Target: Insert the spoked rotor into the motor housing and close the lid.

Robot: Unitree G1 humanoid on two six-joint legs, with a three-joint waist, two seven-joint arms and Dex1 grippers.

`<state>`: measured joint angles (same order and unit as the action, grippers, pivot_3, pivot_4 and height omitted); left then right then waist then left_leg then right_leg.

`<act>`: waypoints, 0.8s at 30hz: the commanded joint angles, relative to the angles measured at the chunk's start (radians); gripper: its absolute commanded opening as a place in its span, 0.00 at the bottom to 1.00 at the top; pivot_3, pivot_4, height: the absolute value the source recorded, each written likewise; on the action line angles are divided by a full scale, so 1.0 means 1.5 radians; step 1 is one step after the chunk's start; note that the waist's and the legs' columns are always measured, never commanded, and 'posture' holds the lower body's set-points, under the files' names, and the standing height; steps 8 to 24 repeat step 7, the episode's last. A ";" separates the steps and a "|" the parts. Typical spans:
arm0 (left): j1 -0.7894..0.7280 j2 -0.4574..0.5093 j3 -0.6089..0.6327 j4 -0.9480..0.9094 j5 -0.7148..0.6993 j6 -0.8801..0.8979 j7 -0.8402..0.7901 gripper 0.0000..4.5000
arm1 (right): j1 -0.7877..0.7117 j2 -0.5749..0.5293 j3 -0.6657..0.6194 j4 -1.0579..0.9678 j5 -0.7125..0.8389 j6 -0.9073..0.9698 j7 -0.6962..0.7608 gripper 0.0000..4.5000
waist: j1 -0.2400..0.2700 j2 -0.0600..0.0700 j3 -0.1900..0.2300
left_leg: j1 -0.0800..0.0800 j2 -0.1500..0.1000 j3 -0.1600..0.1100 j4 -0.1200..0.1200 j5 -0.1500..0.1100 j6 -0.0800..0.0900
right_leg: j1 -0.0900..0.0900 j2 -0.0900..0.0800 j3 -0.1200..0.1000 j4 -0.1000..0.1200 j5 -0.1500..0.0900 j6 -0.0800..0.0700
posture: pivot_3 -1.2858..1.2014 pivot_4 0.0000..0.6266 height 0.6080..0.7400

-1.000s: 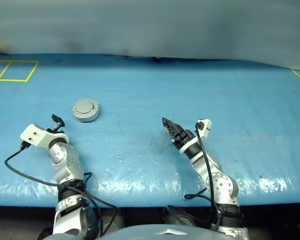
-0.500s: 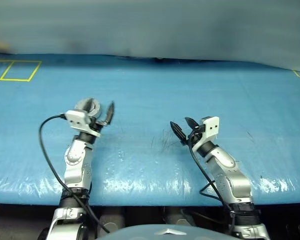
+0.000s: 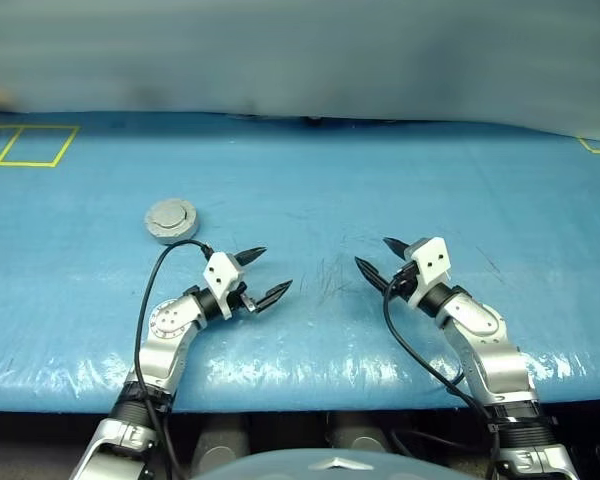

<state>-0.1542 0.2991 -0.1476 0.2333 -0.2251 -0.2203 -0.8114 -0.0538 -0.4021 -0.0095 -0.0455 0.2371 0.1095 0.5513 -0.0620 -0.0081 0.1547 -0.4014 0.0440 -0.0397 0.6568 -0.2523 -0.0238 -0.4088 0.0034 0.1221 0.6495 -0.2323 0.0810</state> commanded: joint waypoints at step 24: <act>-0.002 -0.008 0.011 -0.008 -0.014 -0.007 -0.006 0.99 | 0.002 0.009 -0.015 -0.003 -0.002 -0.019 -0.001 0.85 | 0.001 0.000 0.000 | 0.000 0.000 0.000 0.000 0.000 0.000 | 0.000 0.000 0.000 0.000 0.000 0.000 | 0.52 0.24 1.00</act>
